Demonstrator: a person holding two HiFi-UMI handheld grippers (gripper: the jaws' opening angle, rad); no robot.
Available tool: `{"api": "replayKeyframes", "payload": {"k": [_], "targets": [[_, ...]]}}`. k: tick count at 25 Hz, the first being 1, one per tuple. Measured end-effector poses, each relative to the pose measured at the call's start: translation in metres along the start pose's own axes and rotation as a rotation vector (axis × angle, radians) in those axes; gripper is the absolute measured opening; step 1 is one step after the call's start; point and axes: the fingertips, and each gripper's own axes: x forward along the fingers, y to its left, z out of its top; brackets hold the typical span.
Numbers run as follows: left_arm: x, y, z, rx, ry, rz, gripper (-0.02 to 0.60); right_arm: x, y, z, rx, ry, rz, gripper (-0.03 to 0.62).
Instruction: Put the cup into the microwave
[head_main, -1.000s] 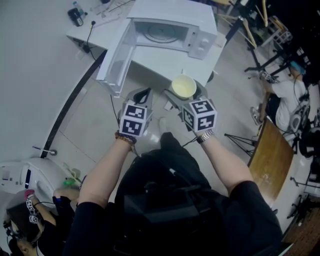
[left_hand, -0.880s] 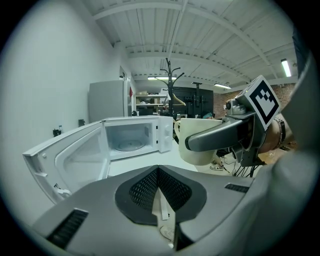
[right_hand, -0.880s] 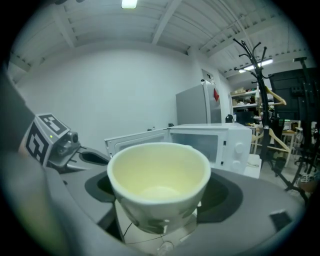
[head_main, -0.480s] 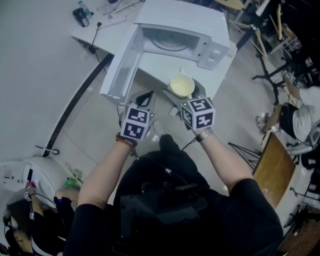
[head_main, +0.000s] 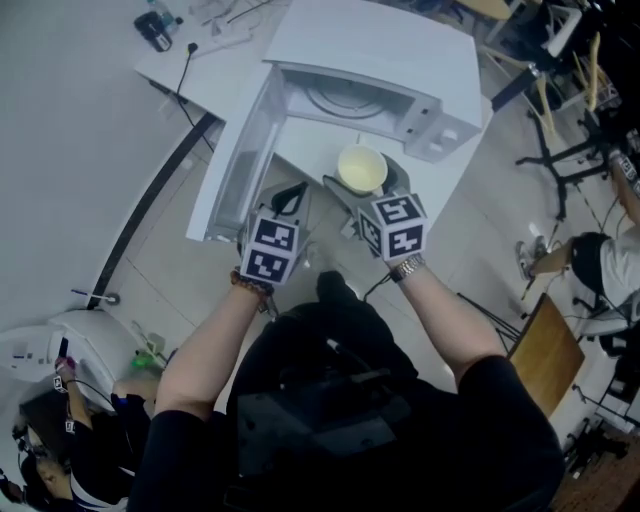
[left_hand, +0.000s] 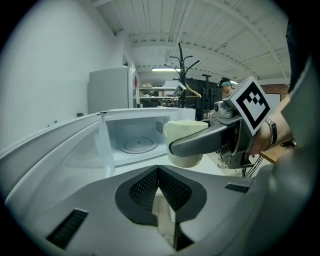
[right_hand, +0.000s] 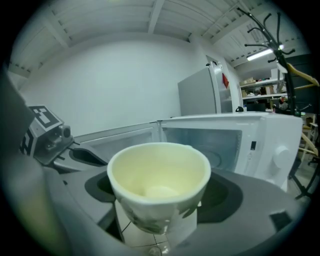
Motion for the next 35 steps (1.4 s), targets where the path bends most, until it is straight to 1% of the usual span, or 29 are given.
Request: {"api": "replayKeyframes", "payload": {"k": [7,15,19,27,32,35], "targets": [[0.037,0.025,0.016,-0.018,0.026,0.014,0.000,0.048,-0.029,0.011,-0.002,0.018,0.027,0.472],[0.069,0.054,0.026,-0.030,0.056,0.030,0.000,0.107,-0.058,0.016,-0.008,0.032,0.030,0.472],[0.080,0.066,0.029,-0.037,0.070,0.042,0.000,0.130,-0.070,0.022,-0.025,0.011,0.023,0.472],[0.098,0.078,0.035,-0.029,0.093,0.036,0.000,0.171,-0.087,0.027,-0.036,0.008,0.004,0.472],[0.107,0.085,0.035,-0.030,0.107,0.031,0.000,0.189,-0.095,0.025,-0.034,0.023,-0.007,0.474],[0.111,0.088,0.035,-0.030,0.112,0.032,0.000,0.199,-0.098,0.028,-0.037,0.011,-0.012,0.473]]}}
